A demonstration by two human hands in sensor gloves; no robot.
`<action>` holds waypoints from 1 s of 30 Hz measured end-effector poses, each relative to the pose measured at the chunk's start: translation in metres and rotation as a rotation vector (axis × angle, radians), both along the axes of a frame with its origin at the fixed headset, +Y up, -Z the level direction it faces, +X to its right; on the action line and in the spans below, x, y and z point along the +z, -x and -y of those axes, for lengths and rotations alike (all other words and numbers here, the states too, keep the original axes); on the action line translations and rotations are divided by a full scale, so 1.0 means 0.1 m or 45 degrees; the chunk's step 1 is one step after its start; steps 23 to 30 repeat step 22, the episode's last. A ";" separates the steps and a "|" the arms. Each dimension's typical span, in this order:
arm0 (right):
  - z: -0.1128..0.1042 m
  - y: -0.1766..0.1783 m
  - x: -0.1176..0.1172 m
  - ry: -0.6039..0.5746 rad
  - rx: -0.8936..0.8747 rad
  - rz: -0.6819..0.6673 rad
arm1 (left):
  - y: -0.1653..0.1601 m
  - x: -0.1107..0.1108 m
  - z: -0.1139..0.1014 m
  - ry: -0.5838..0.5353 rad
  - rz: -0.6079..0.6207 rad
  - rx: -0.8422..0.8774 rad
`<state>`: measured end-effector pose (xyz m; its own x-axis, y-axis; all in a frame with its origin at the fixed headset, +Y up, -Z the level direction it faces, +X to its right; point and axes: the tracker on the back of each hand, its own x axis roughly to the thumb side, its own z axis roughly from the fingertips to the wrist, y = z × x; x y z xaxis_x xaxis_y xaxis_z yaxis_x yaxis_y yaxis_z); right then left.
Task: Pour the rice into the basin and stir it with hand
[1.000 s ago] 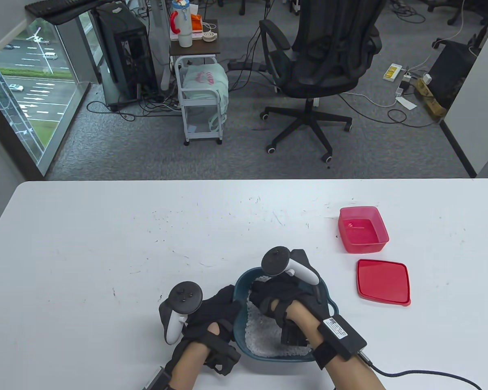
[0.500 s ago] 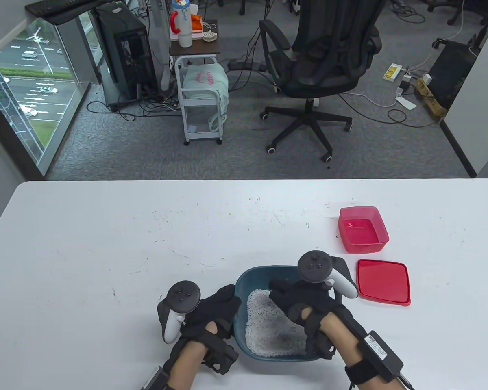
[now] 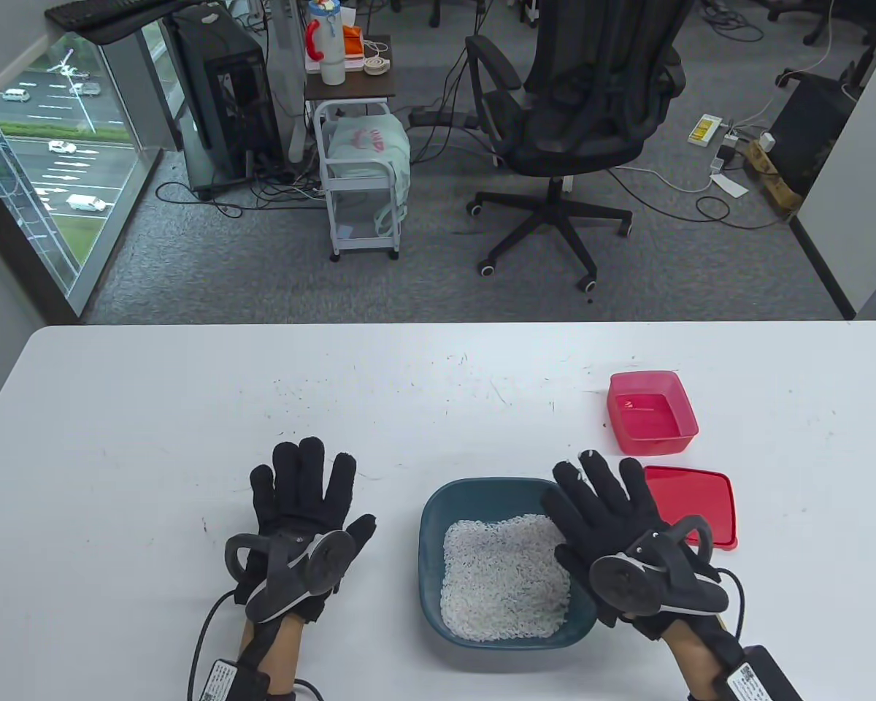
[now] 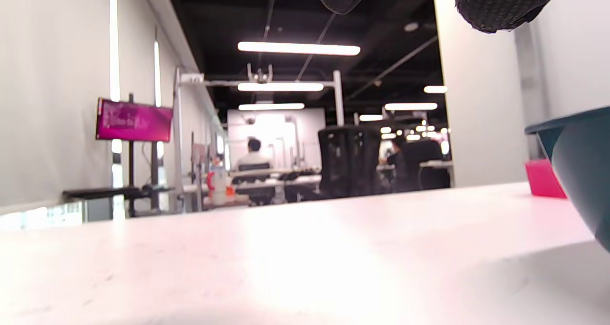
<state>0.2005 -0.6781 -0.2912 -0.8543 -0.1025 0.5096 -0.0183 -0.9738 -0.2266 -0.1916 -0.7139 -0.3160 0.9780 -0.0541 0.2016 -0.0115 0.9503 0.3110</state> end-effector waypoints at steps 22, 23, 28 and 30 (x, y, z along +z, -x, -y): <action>0.40 -0.79 -0.31 0.163 -0.126 0.323 | -0.07 -0.19 0.39 0.262 0.012 -0.025; 0.40 -0.79 -0.31 0.163 -0.126 0.323 | -0.07 -0.19 0.39 0.262 0.012 -0.025; 0.40 -0.79 -0.31 0.163 -0.126 0.323 | -0.07 -0.19 0.39 0.262 0.012 -0.025; 0.40 -0.79 -0.31 0.163 -0.126 0.323 | -0.07 -0.19 0.39 0.262 0.012 -0.025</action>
